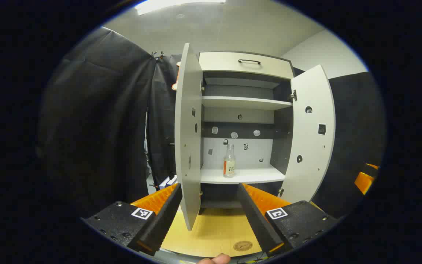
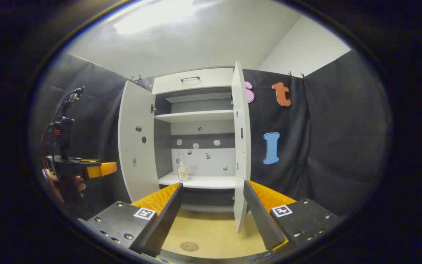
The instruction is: Grasp the bottle in the cabinet with the left hand and place it on the coaster, then close the right door with the right hand and the left door with the left hand.
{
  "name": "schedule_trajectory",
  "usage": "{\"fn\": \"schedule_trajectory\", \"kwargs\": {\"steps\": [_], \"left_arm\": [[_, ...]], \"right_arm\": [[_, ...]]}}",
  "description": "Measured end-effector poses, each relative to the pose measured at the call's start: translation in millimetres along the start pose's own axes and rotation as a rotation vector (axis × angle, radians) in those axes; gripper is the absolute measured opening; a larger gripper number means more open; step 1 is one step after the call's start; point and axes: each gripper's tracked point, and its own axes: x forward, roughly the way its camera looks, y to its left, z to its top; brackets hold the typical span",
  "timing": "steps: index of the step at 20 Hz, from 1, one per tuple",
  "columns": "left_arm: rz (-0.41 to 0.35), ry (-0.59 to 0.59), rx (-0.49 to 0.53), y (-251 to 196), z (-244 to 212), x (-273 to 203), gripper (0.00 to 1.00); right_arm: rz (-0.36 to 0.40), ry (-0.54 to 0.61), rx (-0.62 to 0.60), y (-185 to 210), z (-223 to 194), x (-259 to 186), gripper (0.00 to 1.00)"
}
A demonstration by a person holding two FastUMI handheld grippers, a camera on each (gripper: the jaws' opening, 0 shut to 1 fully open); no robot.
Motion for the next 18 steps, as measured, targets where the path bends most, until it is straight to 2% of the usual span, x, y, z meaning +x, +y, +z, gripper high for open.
{"fn": "schedule_trajectory", "kwargs": {"steps": [6,8,12,18], "left_arm": [[-0.028,-0.054,0.023,-7.6,12.1,22.0,0.97],[-0.061,-0.049,0.032,-14.7,5.6,41.2,0.97],[-0.074,-0.057,0.057,-18.9,1.2,86.6,0.97],[-0.111,-0.035,0.024,-37.1,-14.7,165.6,0.97]], "right_arm": [[0.005,-0.031,0.01,6.3,0.9,21.0,0.99],[0.024,-0.055,0.004,11.4,3.0,32.4,0.99],[0.032,-0.108,-0.009,13.9,9.8,60.2,0.99],[-0.004,-0.085,-0.052,10.2,-6.1,104.5,0.99]]}}
